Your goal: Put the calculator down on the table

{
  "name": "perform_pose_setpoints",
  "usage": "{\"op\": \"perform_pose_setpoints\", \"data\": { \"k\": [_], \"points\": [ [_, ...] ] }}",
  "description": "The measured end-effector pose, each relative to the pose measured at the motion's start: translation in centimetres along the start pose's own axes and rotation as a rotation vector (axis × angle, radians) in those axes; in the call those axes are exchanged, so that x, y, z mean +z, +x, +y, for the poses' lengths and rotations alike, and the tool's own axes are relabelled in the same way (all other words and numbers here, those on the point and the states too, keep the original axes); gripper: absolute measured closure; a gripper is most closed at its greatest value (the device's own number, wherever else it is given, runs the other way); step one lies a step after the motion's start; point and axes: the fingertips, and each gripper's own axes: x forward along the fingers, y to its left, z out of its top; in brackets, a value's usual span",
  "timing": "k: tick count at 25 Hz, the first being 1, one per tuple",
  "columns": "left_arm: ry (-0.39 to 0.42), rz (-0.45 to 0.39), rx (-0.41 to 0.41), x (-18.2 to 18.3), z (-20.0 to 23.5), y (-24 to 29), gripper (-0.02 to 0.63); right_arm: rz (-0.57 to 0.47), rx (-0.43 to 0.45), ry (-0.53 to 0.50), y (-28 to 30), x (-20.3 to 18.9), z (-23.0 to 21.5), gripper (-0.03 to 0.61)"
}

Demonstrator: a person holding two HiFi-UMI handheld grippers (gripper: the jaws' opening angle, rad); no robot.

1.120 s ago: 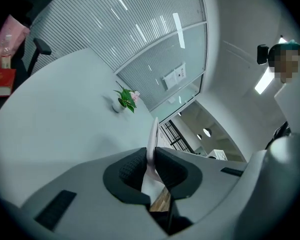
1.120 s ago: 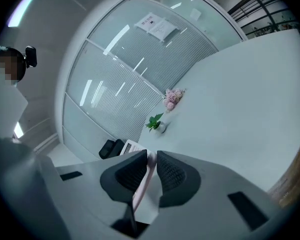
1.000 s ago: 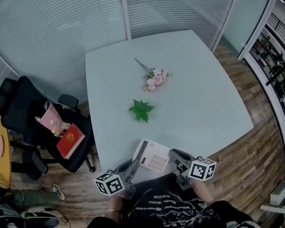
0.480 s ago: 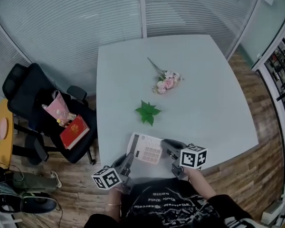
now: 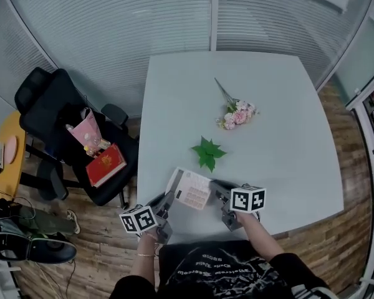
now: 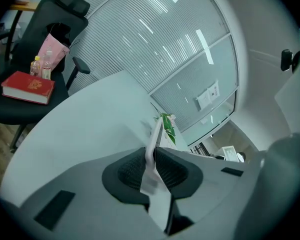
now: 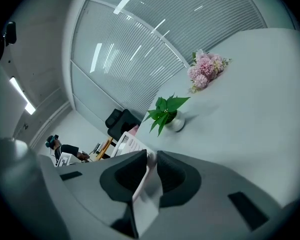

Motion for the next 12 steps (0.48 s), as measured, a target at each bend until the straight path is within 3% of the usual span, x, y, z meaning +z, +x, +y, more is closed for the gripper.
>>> {"op": "perform_pose_setpoints", "data": {
  "k": [4,12],
  "points": [
    [-0.031,0.038,0.008,0.7,1.6,1.0,0.543,0.034,-0.012,0.003,1.7,0.0,-0.5,0.505],
    [0.036,0.091,0.03,4.5,4.1,3.6,0.54,0.071,-0.046,0.06,4.7,0.3,-1.2,0.503]
  ]
}}
